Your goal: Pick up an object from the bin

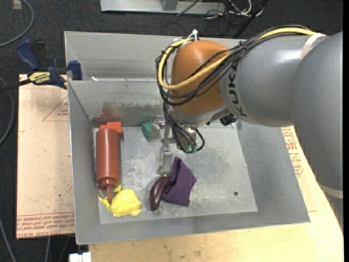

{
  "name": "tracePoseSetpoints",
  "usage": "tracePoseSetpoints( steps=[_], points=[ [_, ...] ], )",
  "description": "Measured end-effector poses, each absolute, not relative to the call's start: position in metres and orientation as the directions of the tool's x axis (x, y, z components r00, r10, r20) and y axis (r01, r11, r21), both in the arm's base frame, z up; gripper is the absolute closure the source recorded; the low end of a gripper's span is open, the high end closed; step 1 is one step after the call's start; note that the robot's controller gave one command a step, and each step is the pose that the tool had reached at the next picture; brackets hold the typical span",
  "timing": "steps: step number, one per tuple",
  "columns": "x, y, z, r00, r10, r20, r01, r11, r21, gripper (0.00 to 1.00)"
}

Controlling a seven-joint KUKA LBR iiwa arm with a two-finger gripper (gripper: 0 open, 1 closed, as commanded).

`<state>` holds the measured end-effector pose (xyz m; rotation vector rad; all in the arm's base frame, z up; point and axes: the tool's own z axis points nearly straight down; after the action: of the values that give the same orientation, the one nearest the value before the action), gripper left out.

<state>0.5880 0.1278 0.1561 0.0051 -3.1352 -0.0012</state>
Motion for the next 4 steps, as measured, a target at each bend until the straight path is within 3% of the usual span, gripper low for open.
tracePoseSetpoints(
  steps=[1,2,3,4],
  points=[
    [0.589,0.127,0.161,-1.000,-0.001,0.000,-0.001,1.000,0.002,0.00],
    [0.564,0.102,0.149,-0.999,-0.052,-0.005,-0.052,0.999,0.005,0.00],
    [0.567,0.078,0.107,-0.997,-0.079,-0.006,-0.079,0.997,0.000,0.00],
    [0.526,0.060,0.071,-0.995,-0.099,-0.005,-0.099,0.995,0.006,1.00]
  ],
)
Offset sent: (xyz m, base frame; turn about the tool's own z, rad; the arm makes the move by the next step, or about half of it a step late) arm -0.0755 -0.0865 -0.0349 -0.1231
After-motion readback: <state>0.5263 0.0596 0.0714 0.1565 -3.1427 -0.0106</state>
